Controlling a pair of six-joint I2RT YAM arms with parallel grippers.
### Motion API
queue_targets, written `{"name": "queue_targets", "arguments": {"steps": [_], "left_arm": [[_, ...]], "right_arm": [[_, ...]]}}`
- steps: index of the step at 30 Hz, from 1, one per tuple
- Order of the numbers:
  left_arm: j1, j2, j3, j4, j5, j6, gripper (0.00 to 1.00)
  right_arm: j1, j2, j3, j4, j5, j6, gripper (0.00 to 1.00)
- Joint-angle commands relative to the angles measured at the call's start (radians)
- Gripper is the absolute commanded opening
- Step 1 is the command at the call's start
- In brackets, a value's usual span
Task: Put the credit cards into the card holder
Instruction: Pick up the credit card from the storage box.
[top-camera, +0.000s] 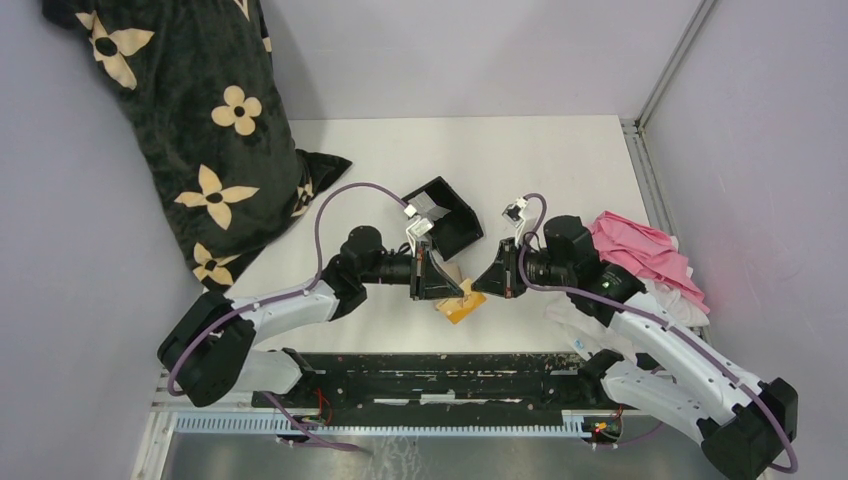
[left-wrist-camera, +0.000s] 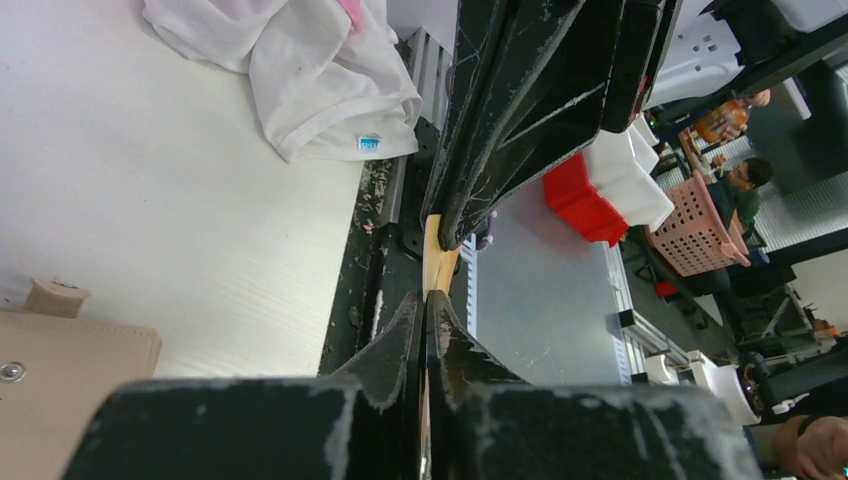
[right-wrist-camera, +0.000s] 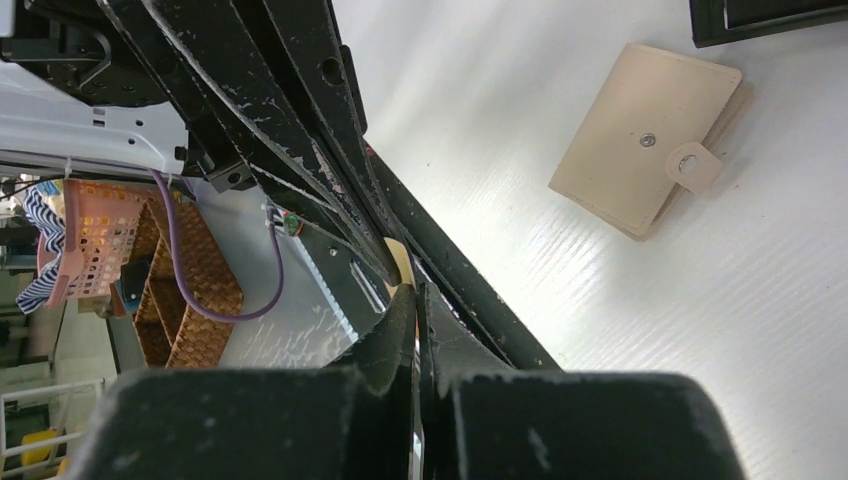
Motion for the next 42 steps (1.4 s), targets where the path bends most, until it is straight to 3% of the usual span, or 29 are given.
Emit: {"name": "queue_targets", "arguments": {"steps": [1, 6, 11, 18, 28, 33, 42], "left_arm": [[-0.008, 0.034, -0.009, 0.188, 0.041, -0.036, 0.03], [-0.007, 0.03, -0.042, 0.228, -0.004, -0.048, 0.03], [-0.007, -0.052, -0.072, 0.149, -0.191, -0.014, 0.03], [-0.008, -0.092, -0.124, 0.204, -0.43, -0.102, 0.03], [-0.008, -0.053, -0.231, 0.403, -0.624, -0.272, 0.03], [-0.009, -0.045, -0.296, 0.505, -0.695, -0.371, 0.03], [-0.008, 0.048, -0.319, 0.632, -0.715, -0.459, 0.03]], "right_arm": [[0.002, 0.021, 0.061, 0.044, 0.015, -0.013, 0.01], [0.002, 0.054, 0.091, 0.026, 0.042, -0.021, 0.02], [0.002, 0.074, 0.127, -0.017, 0.116, -0.045, 0.32], [0.003, 0.06, 0.134, 0.018, 0.222, -0.058, 0.44], [0.004, 0.045, -0.01, 0.185, 0.293, -0.023, 0.49], [0.004, 0.05, -0.155, 0.391, 0.286, 0.046, 0.49], [0.004, 0.11, -0.224, 0.601, 0.242, 0.132, 0.5]]}}
